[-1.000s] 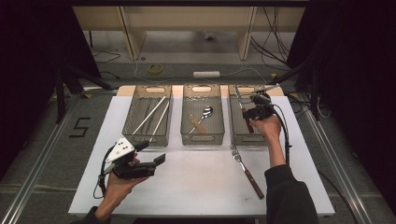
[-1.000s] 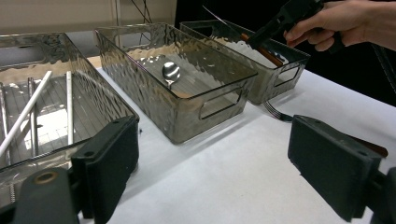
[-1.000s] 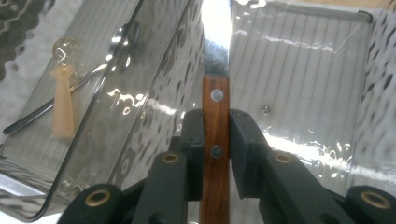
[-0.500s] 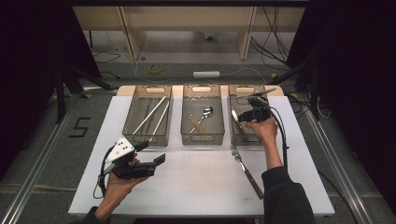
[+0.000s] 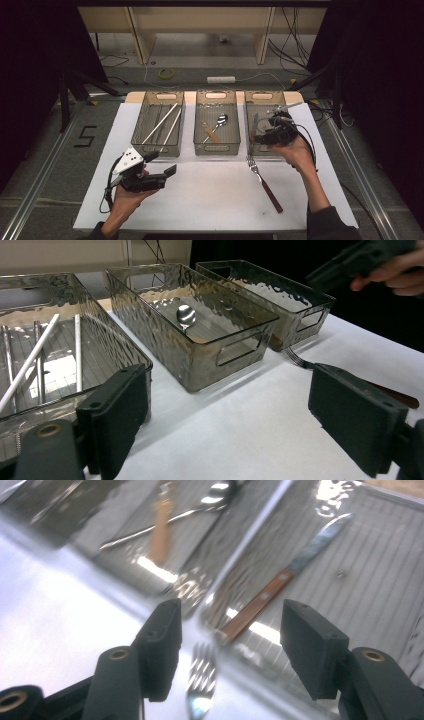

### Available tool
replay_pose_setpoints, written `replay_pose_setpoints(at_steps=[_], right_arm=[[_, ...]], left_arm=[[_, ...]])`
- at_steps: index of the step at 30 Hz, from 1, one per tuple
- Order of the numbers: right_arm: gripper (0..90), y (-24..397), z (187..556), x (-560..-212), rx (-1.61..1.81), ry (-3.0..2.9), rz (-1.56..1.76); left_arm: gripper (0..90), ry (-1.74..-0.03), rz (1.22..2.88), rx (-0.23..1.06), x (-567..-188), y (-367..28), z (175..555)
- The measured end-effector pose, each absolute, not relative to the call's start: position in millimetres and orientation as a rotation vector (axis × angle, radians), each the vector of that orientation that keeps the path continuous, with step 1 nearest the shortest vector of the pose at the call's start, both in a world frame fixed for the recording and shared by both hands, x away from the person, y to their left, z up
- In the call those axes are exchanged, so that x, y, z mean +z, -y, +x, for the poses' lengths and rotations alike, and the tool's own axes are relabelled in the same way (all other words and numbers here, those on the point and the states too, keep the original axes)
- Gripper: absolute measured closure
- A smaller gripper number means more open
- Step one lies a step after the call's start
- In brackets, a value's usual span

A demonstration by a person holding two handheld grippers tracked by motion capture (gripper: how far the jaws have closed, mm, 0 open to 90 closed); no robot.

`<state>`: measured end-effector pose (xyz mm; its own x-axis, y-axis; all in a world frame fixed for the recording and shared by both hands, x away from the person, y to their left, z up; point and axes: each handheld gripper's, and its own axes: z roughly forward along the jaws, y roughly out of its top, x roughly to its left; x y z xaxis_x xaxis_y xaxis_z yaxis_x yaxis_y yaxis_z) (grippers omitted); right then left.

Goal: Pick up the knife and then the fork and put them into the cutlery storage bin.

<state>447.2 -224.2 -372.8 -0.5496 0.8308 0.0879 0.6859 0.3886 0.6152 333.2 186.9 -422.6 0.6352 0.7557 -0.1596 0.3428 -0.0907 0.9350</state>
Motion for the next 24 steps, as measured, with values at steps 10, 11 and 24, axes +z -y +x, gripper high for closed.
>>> replay_pose_setpoints(at_steps=[10, 11, 24], right_arm=[[39.0, 222.5, 402.4, -386.5, 0.848, -2.511, 1.258], [39.0, 222.7, 400.3, -387.3, 0.853, -2.513, 1.258], [39.5, 219.4, 384.9, -400.0, 0.724, -2.63, 1.222]], left_arm=[[15.8, -0.901, 1.694, 0.445, -422.2, -185.1, 332.7], [15.8, -0.9, 1.693, 0.444, -422.0, -185.1, 332.5], [15.8, -0.9, 1.698, 0.443, -422.0, -185.9, 331.8]])
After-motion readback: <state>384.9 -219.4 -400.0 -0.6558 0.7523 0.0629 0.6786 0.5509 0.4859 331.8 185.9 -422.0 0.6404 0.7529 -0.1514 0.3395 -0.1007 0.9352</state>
